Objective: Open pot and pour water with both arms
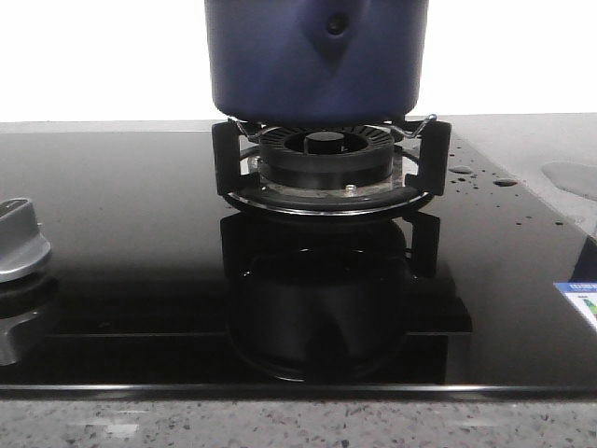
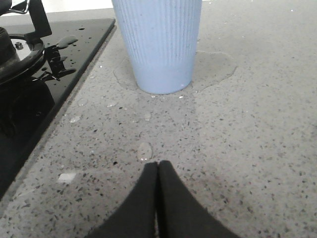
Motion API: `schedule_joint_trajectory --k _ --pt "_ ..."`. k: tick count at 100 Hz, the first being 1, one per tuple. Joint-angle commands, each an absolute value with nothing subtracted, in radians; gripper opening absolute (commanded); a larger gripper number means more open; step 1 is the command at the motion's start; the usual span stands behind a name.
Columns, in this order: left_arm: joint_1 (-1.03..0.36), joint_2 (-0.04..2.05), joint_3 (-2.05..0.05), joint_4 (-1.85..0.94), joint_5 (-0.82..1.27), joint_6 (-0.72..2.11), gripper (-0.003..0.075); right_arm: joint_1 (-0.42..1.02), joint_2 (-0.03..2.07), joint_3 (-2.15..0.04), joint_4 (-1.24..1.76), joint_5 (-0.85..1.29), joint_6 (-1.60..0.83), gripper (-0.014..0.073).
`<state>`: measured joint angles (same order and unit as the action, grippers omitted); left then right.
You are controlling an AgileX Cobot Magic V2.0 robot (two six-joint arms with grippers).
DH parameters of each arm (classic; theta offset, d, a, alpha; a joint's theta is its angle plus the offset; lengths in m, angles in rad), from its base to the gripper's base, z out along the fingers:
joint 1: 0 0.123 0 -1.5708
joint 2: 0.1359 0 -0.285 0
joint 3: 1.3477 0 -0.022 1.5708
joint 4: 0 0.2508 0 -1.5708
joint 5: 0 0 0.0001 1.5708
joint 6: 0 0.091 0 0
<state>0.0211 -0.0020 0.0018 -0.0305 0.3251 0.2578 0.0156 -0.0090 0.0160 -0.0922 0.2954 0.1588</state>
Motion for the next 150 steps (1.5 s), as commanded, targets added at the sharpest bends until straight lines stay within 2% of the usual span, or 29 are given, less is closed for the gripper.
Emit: schedule_joint_trajectory --k 1,83,104,129,140,150 --pt "0.024 -0.031 0.046 -0.033 0.274 0.251 -0.0020 0.009 -0.030 0.041 -0.093 0.254 0.155 -0.0064" --pt "0.024 -0.031 0.046 -0.033 0.274 0.251 -0.0020 0.009 -0.030 0.039 -0.109 0.265 0.155 -0.0064" --pt "0.024 -0.031 0.046 -0.029 0.267 0.251 -0.0020 0.009 -0.030 0.039 -0.114 0.108 0.158 -0.0064" --pt "0.024 -0.031 0.046 -0.029 0.243 0.251 -0.0020 0.009 -0.030 0.039 -0.020 -0.209 0.185 -0.0064" --pt "0.024 -0.031 0.046 -0.243 0.128 0.251 -0.0020 0.009 -0.030 0.039 0.062 -0.225 0.185 -0.0064" --pt "0.024 -0.031 0.046 -0.685 0.010 0.251 -0.0020 0.009 -0.030 0.039 0.186 -0.209 0.211 -0.0064"
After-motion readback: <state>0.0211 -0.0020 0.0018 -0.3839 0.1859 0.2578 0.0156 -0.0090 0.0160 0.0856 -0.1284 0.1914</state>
